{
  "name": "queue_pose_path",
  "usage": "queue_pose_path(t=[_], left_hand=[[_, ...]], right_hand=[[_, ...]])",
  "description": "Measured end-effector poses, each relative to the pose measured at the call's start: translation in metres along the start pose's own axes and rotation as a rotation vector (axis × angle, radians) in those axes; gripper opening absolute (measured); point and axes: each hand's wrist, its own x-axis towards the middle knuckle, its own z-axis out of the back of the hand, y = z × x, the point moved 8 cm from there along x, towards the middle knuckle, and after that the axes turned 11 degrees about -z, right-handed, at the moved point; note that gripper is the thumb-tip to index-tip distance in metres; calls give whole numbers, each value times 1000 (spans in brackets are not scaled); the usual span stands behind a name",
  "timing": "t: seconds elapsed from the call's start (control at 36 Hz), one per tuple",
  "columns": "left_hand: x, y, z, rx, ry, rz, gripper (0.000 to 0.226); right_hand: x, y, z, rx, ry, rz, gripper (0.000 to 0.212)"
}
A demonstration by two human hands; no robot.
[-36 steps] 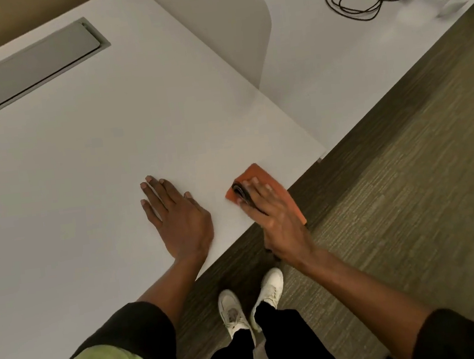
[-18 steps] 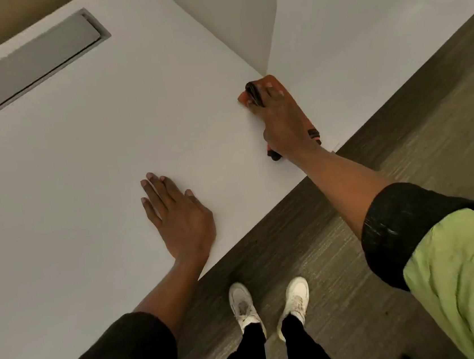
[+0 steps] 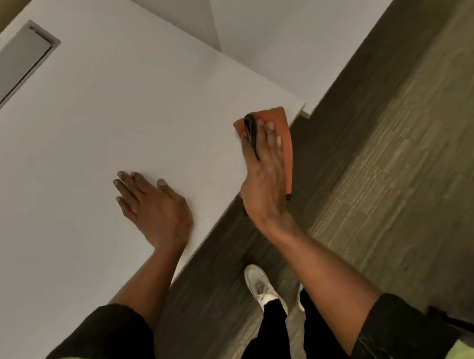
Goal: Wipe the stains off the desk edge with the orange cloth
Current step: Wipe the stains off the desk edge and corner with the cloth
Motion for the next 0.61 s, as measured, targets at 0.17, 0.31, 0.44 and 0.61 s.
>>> queue_pose_path(t=[0.17, 0.31, 0.44, 0.61], left_hand=[[0, 3, -3, 0, 28, 2, 67], [-1, -10, -5, -30, 75, -1, 74], [1, -48, -2, -142, 48, -156, 72], [11, -100, -4, -177, 92, -387, 54]], right_hand=[[-84, -3, -25, 154, 75, -151, 122], [-124, 0, -34, 608, 157, -283, 95], [-79, -16, -26, 877, 85, -497, 80], [-42, -33, -15, 927, 33, -550, 75]])
